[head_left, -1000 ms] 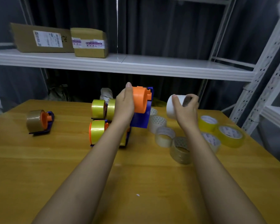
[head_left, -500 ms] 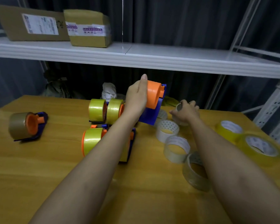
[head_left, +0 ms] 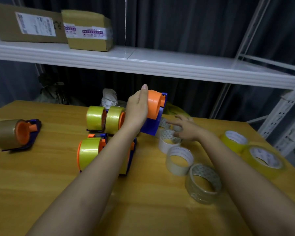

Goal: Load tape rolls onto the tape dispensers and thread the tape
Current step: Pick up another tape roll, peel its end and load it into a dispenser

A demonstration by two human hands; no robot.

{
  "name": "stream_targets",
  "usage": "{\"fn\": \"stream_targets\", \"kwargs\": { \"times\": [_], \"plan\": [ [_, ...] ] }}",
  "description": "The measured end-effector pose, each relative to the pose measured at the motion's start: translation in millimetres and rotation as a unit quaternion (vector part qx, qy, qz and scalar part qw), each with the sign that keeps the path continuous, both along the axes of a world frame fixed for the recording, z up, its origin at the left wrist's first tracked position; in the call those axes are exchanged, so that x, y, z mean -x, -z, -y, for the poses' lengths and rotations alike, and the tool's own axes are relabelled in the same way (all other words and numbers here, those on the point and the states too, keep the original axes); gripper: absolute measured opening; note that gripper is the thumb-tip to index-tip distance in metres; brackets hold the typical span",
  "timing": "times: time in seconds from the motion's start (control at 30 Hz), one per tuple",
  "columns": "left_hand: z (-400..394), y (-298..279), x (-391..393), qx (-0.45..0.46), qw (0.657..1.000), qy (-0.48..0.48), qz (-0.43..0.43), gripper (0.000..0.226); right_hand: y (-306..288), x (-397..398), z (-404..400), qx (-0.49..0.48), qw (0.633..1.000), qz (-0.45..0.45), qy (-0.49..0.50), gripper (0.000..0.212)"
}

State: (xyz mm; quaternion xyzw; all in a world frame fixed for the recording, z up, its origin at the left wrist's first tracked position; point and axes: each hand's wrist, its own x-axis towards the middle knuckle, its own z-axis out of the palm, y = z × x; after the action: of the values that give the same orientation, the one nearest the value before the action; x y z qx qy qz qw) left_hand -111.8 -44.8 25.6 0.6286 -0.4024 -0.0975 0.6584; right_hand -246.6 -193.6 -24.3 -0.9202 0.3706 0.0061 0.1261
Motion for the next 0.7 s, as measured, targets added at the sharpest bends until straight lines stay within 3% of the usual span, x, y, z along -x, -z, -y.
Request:
{"fn": "stream_targets", "kwargs": {
  "times": [0.13,0.23,0.4,0.5,0.57,0.63,0.7],
  "plan": [
    [-5.3,0.6,3.2,-0.004,1.0,0.009,0.0,0.042,10.9,-14.2,-10.1,0.092,0.991,-0.093,0.017,0.059],
    [-7.8,-2.3,1.0,-0.004,1.0,-0.001,0.001,0.042,13.2,-27.7,-14.7,0.154,0.981,-0.105,0.045,0.049],
    [-7.2,-3.0,-3.0,0.005,1.0,-0.004,-0.002,0.043,14.7,-39.1,-9.4,0.154,0.976,-0.115,0.101,0.052],
    [-7.9,-3.1,-1.4,0.015,1.0,-0.005,0.002,0.042,9.1,-34.0,-9.3,0.122,0.984,-0.075,0.102,0.057],
    [-9.9,-4.2,2.1,0.028,1.0,-0.005,0.005,0.042,0.6,-22.0,-16.6,0.104,0.989,0.0,0.108,0.059],
    [-12.6,-5.0,6.2,0.044,0.999,-0.01,0.01,0.043,-8.4,-4.9,-25.9,0.093,0.987,0.068,0.109,0.054],
    [-15.4,-5.1,11.4,0.051,0.999,-0.003,0.013,0.043,-15.6,17.4,-34.9,0.05,0.991,0.071,0.105,0.046]
  ]
}}
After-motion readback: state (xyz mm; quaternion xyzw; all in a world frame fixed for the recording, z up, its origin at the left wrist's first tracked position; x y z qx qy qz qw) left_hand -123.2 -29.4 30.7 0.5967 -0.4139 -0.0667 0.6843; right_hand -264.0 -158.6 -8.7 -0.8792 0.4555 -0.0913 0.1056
